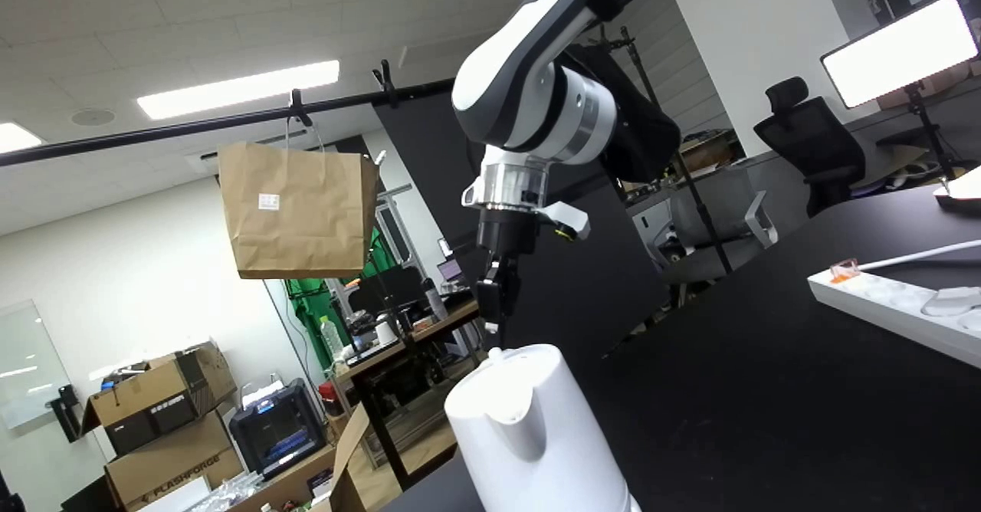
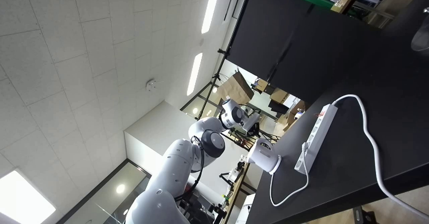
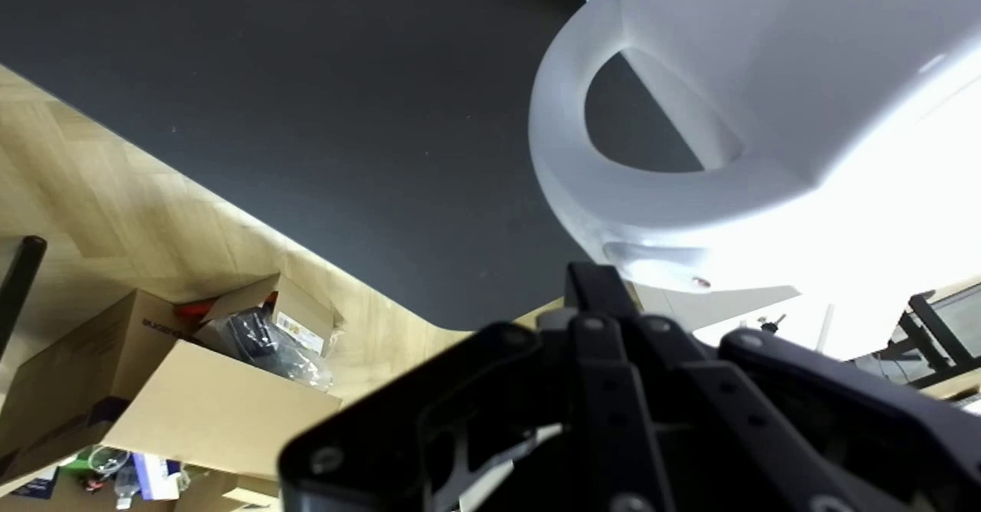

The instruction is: Flip the switch on the handle of the kettle

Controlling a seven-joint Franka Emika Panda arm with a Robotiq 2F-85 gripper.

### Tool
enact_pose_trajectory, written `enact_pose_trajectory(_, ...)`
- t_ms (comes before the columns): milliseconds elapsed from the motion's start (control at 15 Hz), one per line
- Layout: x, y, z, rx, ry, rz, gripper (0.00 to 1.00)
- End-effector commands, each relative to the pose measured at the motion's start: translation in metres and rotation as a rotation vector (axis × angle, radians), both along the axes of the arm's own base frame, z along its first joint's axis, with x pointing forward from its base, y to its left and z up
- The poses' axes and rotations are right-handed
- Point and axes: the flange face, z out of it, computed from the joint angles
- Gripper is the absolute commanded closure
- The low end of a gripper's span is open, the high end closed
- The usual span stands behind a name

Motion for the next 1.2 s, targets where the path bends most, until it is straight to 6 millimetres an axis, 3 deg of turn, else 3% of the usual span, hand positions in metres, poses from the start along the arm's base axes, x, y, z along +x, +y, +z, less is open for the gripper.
enact_pose_trajectory(0, 0.002, 0.007, 0.021, 0.026, -0.056, 0.003, 1.00)
enact_pose_trajectory(400, 0.002, 0.017, 0.054, 0.016, -0.140, -0.010, 1.00)
enact_pose_trajectory(533, 0.001, 0.015, 0.063, -0.050, -0.126, -0.027, 0.74)
enact_pose_trajectory(1133, -0.008, -0.023, 0.127, -0.172, 0.003, -0.026, 0.12)
